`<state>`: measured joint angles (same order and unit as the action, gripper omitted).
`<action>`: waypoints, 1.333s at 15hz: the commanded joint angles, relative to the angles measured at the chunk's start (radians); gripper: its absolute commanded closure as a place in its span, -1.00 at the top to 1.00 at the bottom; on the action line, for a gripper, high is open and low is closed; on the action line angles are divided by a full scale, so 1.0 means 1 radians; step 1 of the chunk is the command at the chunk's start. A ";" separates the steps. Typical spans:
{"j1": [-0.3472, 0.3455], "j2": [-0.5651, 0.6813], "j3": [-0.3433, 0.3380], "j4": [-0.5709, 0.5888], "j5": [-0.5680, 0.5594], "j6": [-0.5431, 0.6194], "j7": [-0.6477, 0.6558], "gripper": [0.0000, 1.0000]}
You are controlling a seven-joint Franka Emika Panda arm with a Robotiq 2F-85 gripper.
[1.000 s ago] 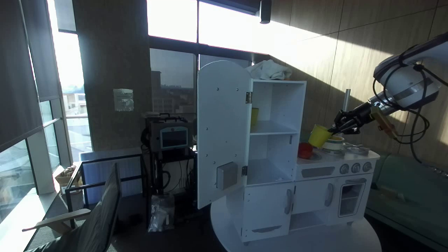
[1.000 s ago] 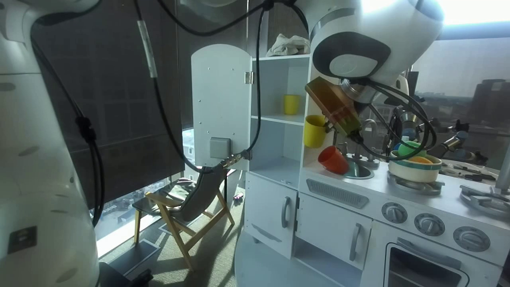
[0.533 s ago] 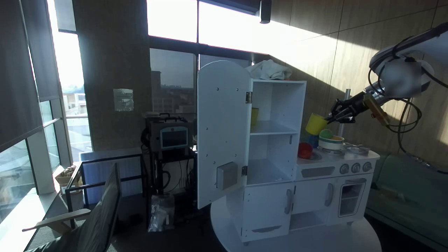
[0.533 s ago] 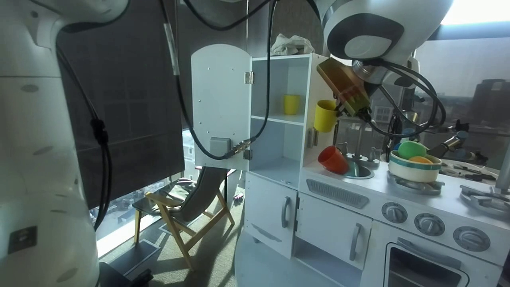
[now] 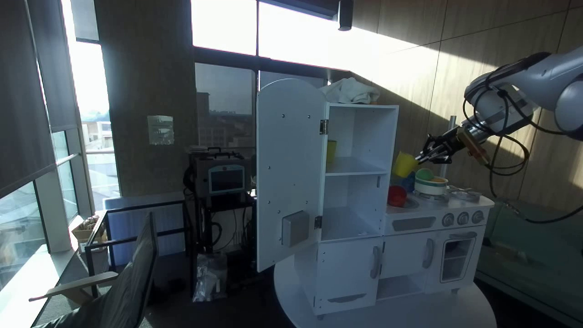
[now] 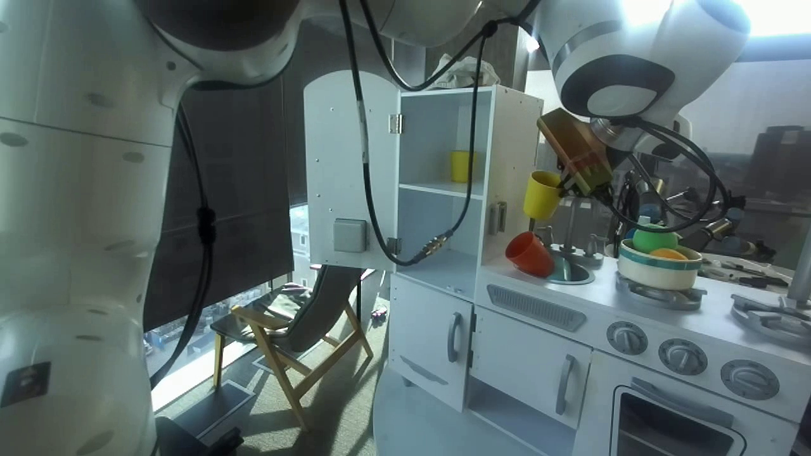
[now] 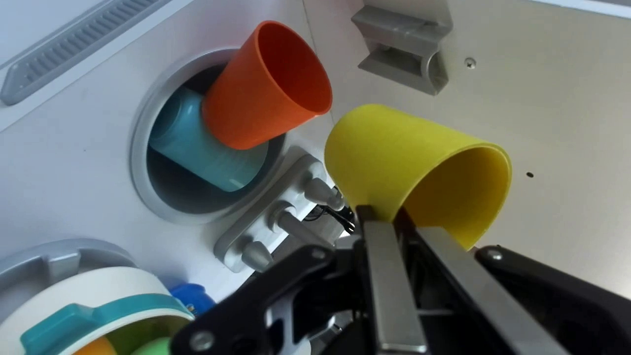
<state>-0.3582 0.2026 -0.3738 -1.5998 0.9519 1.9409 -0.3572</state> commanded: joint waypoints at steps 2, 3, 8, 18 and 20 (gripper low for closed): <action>-0.082 0.133 0.032 0.169 0.035 -0.063 0.059 -0.78; -0.097 0.158 0.037 0.193 0.037 -0.069 0.070 -0.77; -0.150 0.249 0.071 0.275 0.023 -0.089 0.111 -0.77; -0.165 0.271 0.107 0.278 0.003 -0.047 0.126 0.00; -0.145 0.249 0.077 0.246 0.003 -0.036 0.114 0.28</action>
<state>-0.5066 0.4818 -0.2851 -1.3381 0.9652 1.8899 -0.2533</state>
